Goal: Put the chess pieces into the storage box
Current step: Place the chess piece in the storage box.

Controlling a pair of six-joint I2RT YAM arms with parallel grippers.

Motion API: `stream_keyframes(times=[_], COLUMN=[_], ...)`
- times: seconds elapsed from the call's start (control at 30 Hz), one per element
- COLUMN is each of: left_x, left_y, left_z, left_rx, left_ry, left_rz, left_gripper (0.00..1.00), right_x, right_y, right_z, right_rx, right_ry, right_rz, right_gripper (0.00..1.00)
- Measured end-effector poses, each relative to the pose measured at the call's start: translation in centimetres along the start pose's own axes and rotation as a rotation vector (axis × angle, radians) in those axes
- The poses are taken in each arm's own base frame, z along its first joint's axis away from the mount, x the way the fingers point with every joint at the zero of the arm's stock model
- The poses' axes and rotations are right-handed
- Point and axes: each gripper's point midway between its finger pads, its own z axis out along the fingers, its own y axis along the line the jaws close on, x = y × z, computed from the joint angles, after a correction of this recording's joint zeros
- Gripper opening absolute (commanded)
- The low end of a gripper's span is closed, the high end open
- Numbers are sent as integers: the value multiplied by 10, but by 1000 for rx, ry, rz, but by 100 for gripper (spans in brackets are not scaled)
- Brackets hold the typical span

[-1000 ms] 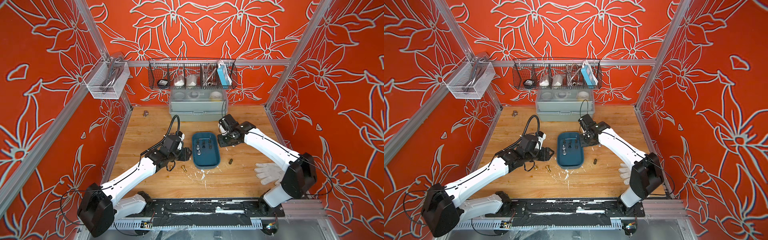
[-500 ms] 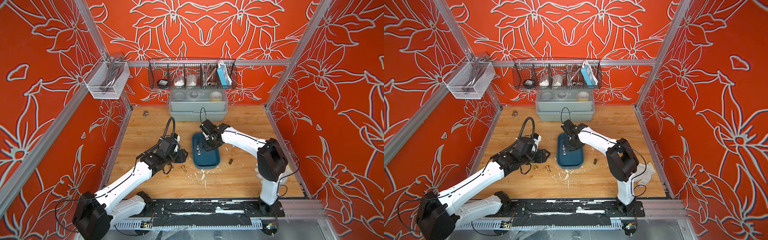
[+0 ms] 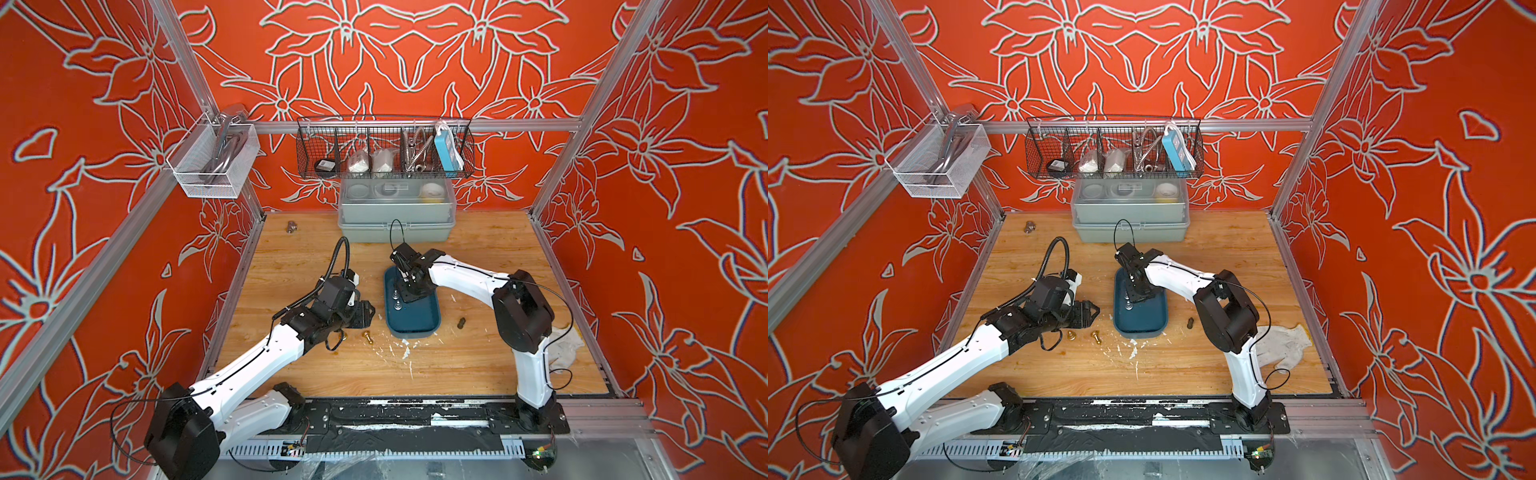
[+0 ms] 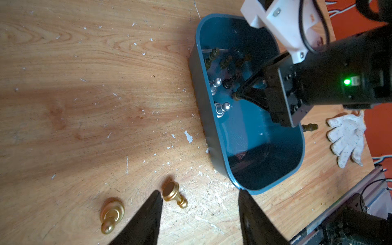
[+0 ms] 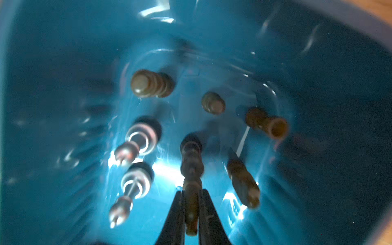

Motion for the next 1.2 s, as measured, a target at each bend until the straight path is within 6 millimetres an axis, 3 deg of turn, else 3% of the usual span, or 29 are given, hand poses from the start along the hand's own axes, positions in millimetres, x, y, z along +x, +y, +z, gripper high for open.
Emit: stream_keyframes(times=[0.4, 0.77, 0.93, 1.07, 1.2], left_x=[1, 3, 4, 3, -13], left_y=[4, 6, 6, 5, -6], left_z=[4, 7, 8, 8, 4], left_rx=[-20, -27, -29, -25, -8], left_ry=[8, 16, 21, 21, 3], left_rz=[-2, -4, -4, 0, 20], left_gripper=[57, 57, 57, 57, 57], right_x=[2, 0, -1, -4, -5], right_y=[5, 8, 7, 6, 0], right_z=[4, 4, 0, -20, -72], right_rx=[9, 9, 9, -3, -41], right_ry=[9, 9, 3, -26, -128], right_rz=[-7, -1, 1, 2, 8], right_gripper=[13, 37, 42, 45, 49])
